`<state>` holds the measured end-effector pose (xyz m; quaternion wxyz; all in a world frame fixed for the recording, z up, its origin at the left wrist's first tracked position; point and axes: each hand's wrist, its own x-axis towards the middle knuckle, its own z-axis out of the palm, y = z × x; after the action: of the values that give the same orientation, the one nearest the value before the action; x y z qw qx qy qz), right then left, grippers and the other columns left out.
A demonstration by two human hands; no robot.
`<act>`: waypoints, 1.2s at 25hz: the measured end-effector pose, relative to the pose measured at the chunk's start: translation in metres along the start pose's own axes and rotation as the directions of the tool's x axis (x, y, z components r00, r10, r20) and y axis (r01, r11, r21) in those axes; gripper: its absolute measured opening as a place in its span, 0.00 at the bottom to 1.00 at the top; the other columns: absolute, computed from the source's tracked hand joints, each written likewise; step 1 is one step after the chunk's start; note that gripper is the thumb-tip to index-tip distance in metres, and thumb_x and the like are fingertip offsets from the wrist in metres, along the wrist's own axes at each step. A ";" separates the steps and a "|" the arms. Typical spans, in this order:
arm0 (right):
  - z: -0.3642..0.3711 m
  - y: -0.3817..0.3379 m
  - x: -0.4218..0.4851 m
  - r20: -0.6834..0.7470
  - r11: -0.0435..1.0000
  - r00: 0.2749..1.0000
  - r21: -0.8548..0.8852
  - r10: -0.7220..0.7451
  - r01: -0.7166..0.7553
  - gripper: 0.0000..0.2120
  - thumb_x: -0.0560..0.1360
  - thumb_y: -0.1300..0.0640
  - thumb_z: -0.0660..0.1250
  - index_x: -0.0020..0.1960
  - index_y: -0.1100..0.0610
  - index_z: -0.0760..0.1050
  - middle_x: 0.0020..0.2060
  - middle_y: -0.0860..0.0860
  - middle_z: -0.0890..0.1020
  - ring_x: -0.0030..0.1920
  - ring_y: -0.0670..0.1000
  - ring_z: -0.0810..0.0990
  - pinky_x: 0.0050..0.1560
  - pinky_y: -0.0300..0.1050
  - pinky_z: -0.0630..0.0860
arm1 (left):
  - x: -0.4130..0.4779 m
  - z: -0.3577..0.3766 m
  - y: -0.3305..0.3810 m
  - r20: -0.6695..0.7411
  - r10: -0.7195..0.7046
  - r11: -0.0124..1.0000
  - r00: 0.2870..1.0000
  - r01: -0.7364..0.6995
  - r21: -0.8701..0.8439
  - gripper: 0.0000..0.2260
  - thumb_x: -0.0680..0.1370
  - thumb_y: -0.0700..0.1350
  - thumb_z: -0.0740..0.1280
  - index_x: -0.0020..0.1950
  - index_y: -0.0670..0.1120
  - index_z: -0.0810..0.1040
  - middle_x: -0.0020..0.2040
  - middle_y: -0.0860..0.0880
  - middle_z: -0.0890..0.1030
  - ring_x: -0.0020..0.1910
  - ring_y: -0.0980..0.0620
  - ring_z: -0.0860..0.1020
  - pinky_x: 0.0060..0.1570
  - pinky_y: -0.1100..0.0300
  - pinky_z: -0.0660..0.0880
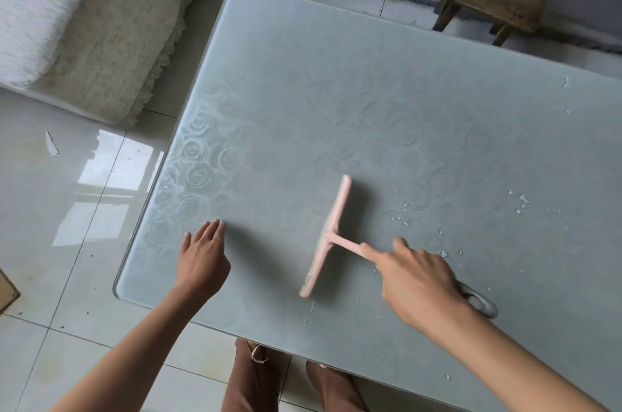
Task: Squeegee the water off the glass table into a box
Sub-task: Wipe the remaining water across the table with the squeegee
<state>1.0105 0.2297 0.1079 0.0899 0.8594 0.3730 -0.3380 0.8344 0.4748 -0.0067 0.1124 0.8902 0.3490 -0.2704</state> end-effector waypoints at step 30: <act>-0.083 -0.229 0.187 -0.020 0.981 0.981 0.023 -0.194 0.194 0.21 0.80 0.57 0.54 0.69 0.38 0.64 0.43 0.50 0.66 0.47 0.60 0.77 0.41 0.48 0.66 | 0.139 -0.069 -0.156 0.289 0.011 0.738 0.957 0.187 -0.649 0.23 0.84 0.53 0.47 0.50 0.40 0.76 0.57 0.36 0.79 0.57 0.39 0.75 0.50 0.56 0.67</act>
<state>0.9847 0.5335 0.0723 0.0427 0.8231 0.4515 -0.3419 0.8405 0.6934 -0.0287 0.4584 0.7264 0.4456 -0.2523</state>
